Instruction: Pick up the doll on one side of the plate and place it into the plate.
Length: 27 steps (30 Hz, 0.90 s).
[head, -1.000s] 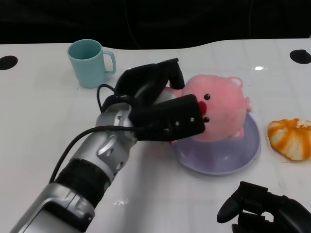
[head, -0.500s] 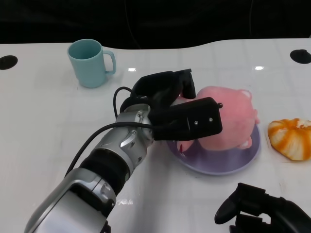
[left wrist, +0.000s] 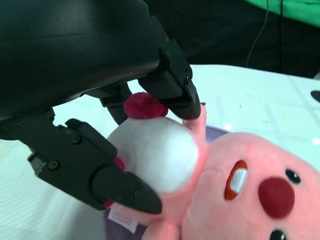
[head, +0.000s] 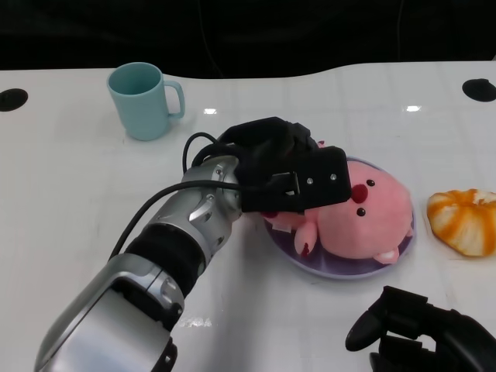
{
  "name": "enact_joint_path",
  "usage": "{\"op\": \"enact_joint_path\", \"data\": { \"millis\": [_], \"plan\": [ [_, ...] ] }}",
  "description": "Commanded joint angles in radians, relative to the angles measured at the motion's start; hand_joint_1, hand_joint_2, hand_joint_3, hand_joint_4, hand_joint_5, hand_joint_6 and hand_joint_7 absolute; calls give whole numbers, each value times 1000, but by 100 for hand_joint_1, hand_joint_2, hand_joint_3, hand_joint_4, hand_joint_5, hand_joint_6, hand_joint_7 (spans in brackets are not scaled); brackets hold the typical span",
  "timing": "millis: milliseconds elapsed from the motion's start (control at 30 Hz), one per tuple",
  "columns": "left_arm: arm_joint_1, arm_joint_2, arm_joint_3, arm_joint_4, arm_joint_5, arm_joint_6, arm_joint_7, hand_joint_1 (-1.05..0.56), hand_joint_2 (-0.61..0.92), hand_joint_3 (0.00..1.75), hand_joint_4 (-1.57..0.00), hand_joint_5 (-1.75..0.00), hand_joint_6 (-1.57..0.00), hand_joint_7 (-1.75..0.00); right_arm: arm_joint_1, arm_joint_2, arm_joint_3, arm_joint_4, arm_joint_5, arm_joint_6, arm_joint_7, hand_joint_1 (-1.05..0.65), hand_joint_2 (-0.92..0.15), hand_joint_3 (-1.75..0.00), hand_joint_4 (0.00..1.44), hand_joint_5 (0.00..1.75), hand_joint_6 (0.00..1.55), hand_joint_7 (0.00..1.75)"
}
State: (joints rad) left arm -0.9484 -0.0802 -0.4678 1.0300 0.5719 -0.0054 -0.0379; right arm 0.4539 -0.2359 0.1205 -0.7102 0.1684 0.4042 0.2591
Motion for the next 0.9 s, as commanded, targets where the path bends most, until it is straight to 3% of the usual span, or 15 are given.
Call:
{"op": "enact_joint_path", "data": {
  "millis": [33,200,400,567,767,900],
  "plan": [
    [-11,28,-6,-46,0,-11,-24,-64,92,20,-17,-47,-41,0,4,-2,-10,3,13,-17,6,-6,-66,-108,64,175,48,143],
    [16,70,-12,-146,1,-17,-80,-71,92,21,-1,-62,-32,0,1,-3,-12,-5,14,-8,6,-7,-65,-108,64,175,49,142],
    [78,150,-6,-325,-6,-18,-170,-77,92,23,0,-47,-25,0,-11,6,5,-10,3,5,-10,-8,-65,-108,65,175,50,142],
    [164,225,27,-519,-33,-22,-240,-79,92,23,0,-46,-23,0,-20,7,14,-2,6,8,-10,-6,-66,-109,64,175,49,142],
    [303,292,98,-723,-125,-30,-292,-71,92,25,-3,-66,-29,-3,-19,-1,17,2,2,0,-5,-4,-66,-109,64,175,49,141],
    [408,286,165,-831,-212,-31,-276,-62,92,21,-12,-77,-37,-7,-11,-1,11,4,2,-10,-5,-4,-65,-109,65,175,49,141]
  ]
}}
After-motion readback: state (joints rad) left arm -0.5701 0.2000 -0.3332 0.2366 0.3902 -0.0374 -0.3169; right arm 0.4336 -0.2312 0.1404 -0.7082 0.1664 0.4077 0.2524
